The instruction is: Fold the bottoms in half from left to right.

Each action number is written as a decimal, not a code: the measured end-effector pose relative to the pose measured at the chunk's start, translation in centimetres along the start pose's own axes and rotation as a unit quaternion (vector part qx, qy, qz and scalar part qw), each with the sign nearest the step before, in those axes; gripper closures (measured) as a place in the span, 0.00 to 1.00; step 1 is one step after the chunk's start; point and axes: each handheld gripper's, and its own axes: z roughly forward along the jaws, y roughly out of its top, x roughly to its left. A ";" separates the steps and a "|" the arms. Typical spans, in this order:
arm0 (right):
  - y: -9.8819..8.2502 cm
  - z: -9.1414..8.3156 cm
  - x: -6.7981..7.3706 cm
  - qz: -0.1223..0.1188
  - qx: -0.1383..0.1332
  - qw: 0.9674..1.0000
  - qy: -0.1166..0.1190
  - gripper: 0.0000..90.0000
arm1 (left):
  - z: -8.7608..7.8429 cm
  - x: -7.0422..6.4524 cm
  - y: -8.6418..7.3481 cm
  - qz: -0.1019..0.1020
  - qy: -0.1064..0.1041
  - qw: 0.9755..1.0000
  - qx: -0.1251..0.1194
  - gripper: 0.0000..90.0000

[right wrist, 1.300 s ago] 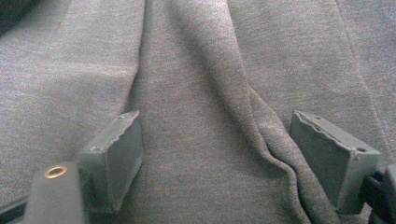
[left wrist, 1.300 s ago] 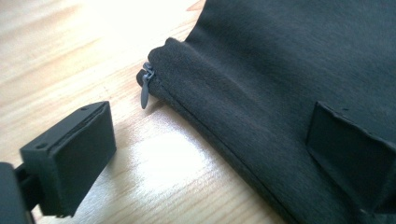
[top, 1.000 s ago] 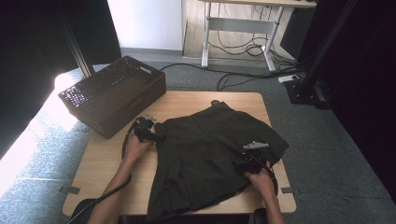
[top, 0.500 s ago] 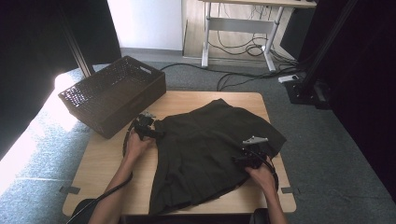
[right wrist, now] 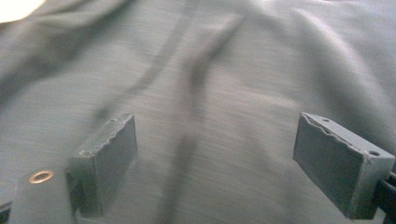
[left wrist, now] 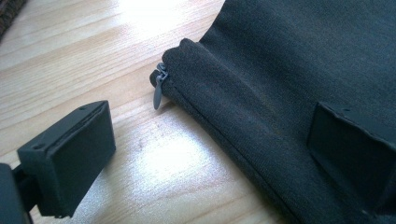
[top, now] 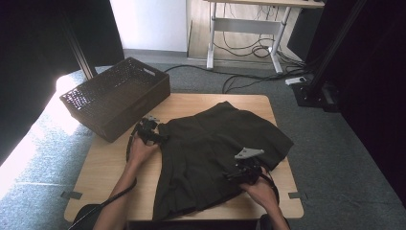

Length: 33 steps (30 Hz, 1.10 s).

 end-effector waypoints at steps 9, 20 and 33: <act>1.3 2.8 6.2 -0.057 0.012 0.994 0.088 0.15 | 0.0 0.0 0.0 -0.002 0.000 1.000 -0.002 0.00; 2.2 4.6 12.5 -0.118 0.029 0.978 0.171 0.15 | 0.0 0.0 0.0 -0.002 0.000 1.000 -0.001 0.00; 0.9 7.8 15.8 -0.209 0.082 0.963 0.151 0.19 | 0.0 -0.1 0.0 0.002 -0.004 1.000 0.001 0.00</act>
